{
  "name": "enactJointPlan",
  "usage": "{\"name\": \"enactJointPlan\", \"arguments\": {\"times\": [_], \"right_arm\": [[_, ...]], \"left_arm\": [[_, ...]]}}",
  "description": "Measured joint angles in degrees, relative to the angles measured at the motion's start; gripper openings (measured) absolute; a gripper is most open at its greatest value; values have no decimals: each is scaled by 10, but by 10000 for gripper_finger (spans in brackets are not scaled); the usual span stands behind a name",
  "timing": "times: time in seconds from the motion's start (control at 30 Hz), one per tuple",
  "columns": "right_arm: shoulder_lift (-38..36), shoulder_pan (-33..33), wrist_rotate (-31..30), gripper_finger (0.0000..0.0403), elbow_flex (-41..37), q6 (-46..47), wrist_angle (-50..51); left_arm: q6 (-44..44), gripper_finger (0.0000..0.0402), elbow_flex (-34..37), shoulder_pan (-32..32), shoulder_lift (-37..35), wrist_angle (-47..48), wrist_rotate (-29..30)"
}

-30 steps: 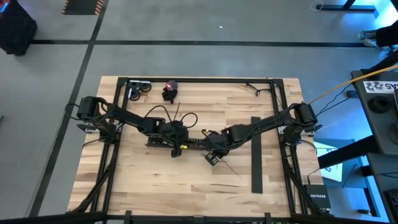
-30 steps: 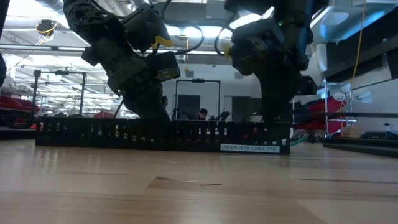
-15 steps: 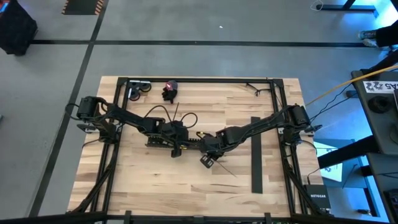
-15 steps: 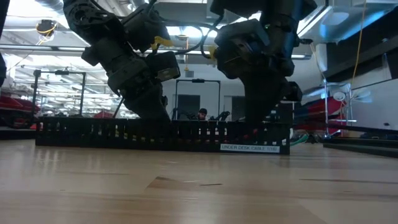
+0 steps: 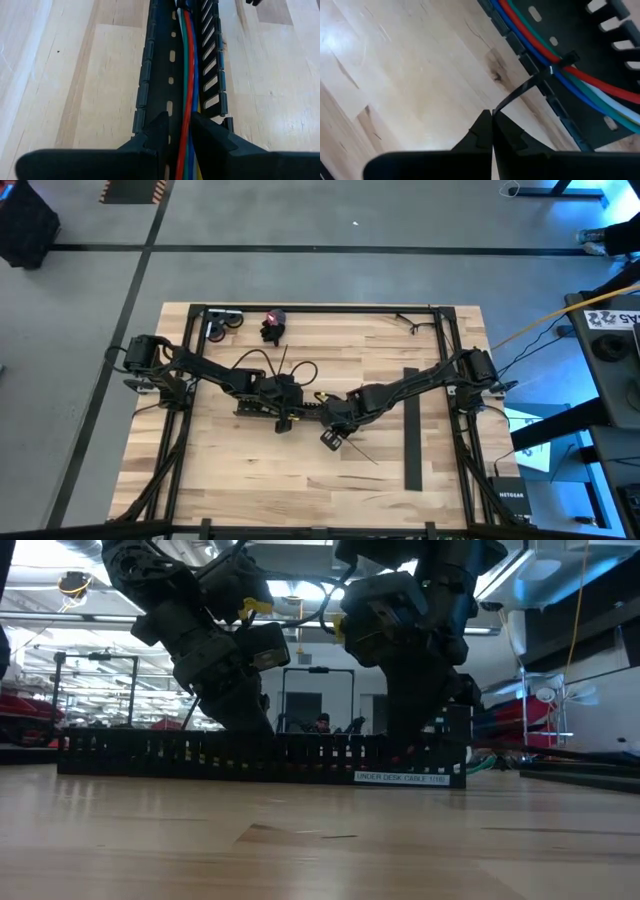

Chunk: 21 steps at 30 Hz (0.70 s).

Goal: Ziptie cables
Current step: Put the zip tied cable wires into the black cable duct

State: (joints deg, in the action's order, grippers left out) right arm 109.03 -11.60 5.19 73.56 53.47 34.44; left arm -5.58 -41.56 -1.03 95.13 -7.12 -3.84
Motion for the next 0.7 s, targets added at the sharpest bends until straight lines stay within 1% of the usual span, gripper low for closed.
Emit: {"name": "enactJointPlan", "arguments": {"times": [0.33, 0.47, 0.6, 0.7], "right_arm": [[56, 0, 8, 0, -1, 1, -35], [64, 0, 11, 0, 0, -2, -46], [78, 0, 33, 0, 2, -14, -48], [79, 0, 24, 0, 1, -16, -47]], "left_arm": [[-1, 76, 0, 0, 0, 0, 0], [-2, 76, 0, 0, 0, 0, 0], [-2, 76, 0, 0, 0, 0, 0], [4, 76, 0, -1, 0, 0, 0]]}}
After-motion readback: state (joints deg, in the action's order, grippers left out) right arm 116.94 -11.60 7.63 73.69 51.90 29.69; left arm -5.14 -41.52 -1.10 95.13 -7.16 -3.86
